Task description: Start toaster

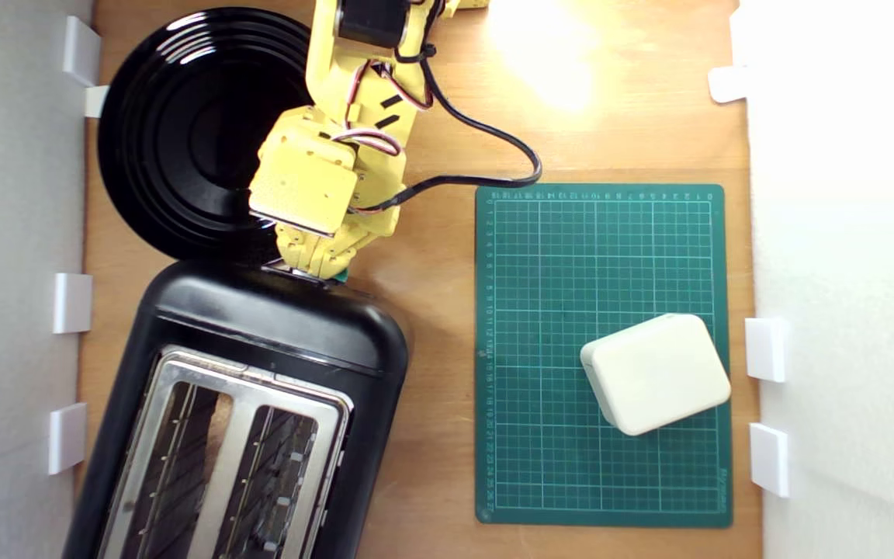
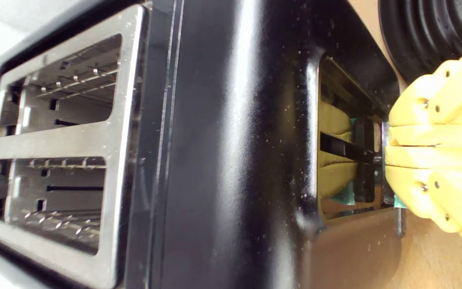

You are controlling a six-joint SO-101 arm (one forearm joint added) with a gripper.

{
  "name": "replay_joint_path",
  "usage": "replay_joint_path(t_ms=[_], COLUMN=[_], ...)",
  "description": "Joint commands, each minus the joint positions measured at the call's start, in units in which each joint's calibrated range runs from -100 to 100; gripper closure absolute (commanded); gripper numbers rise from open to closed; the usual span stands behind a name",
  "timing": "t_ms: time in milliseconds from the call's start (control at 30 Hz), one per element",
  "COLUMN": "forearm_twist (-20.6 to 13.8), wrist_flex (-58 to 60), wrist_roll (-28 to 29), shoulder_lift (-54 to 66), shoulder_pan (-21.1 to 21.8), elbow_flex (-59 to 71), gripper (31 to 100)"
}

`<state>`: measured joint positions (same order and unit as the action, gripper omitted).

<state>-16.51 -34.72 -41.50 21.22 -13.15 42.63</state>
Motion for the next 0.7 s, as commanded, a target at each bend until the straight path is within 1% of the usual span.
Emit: replay_joint_path(t_ms=[0,333,533,667], forearm_twist=[0.66,0.57,0.57,0.57], wrist_flex=[-0.27,-0.27,-0.09,4.19], wrist_roll=[1.27,3.99,4.05,3.89], shoulder_lift=[-4.06,-16.05,-19.97,-20.97], shoulder_pan=[-0.26,-0.34,-0.34,-1.14], elbow_flex=[-1.97,-6.97,-6.24,-4.06], gripper=[98.9,98.9,98.9,98.9])
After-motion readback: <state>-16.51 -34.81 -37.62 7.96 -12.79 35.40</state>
